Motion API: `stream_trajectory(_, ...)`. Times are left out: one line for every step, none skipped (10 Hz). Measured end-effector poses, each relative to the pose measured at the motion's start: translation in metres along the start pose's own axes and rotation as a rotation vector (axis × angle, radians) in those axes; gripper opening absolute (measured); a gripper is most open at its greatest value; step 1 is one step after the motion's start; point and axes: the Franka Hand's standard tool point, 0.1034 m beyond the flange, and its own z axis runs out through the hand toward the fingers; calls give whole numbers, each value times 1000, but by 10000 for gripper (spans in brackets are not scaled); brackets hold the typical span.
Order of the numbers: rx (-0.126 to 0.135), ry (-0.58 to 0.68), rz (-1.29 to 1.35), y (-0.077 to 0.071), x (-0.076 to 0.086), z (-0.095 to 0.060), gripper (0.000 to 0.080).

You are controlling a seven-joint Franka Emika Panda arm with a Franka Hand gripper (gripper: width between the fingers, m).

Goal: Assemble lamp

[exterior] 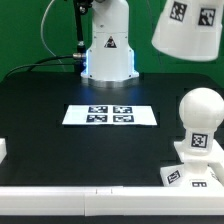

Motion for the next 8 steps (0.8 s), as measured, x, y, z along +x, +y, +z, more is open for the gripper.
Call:
stream_trajectory(10,15,24,-8,-1,7,41)
stream_trajectory(17,28,33,-15,-3,15,41)
stream_trajectory(8,31,30,-16,-3,18,41)
stream_trajectory(13,37,32,-18,-2,20,41)
stream_trajectory(11,39,32,-19,-4,26,41)
stream_trajectory(0,40,29,-19,-8,36,41)
stream_trajectory(-16,41,25,-19,-11,47,41)
stream_trajectory(-30,43,26,-19,-13,58,41)
